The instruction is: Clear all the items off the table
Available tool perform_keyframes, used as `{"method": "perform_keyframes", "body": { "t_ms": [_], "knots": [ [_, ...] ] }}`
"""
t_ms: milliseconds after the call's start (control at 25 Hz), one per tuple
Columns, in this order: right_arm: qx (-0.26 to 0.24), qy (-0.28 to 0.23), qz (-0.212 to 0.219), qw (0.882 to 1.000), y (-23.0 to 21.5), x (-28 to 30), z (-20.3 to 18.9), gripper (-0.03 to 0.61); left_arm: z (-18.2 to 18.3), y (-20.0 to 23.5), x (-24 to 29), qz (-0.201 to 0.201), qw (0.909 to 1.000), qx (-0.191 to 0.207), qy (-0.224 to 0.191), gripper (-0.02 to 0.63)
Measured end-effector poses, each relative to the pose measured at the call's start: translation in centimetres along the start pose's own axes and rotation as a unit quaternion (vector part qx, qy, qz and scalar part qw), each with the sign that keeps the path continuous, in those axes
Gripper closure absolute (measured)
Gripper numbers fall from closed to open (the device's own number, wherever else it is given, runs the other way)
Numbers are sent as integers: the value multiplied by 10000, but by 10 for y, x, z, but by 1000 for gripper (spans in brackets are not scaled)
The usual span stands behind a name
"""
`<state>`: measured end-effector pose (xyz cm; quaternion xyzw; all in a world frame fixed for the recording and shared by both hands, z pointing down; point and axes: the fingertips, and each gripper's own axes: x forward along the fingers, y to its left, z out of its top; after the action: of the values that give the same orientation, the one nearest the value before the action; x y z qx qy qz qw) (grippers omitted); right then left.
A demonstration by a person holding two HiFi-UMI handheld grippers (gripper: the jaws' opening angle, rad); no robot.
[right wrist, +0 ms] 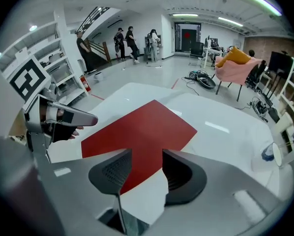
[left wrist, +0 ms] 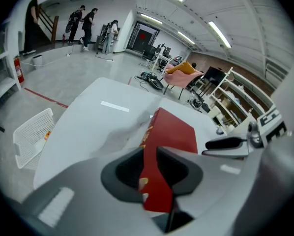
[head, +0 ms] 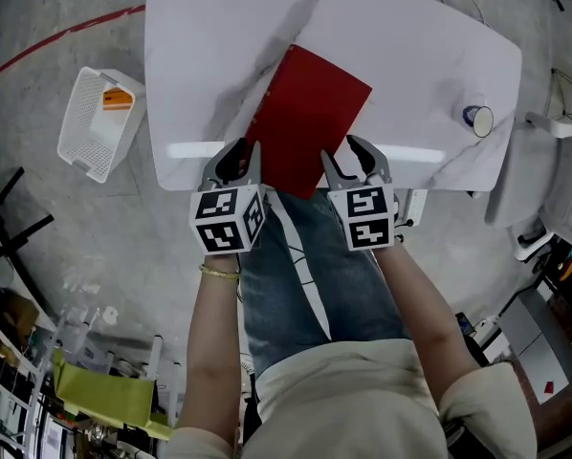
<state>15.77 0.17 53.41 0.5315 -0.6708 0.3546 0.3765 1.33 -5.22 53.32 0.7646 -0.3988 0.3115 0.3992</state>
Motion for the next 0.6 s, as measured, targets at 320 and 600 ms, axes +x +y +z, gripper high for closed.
{"method": "perform_keyframes", "body": {
  "t_ms": [320, 600],
  "knots": [
    [1083, 22, 357, 9935, -9, 11, -13, 277, -1, -5, 19, -142, 9991, 230, 313, 402],
    [1758, 139, 821, 9809, -4, 32, -24, 186, -12, -9, 43, -476, 9943, 491, 822, 282]
  ]
}}
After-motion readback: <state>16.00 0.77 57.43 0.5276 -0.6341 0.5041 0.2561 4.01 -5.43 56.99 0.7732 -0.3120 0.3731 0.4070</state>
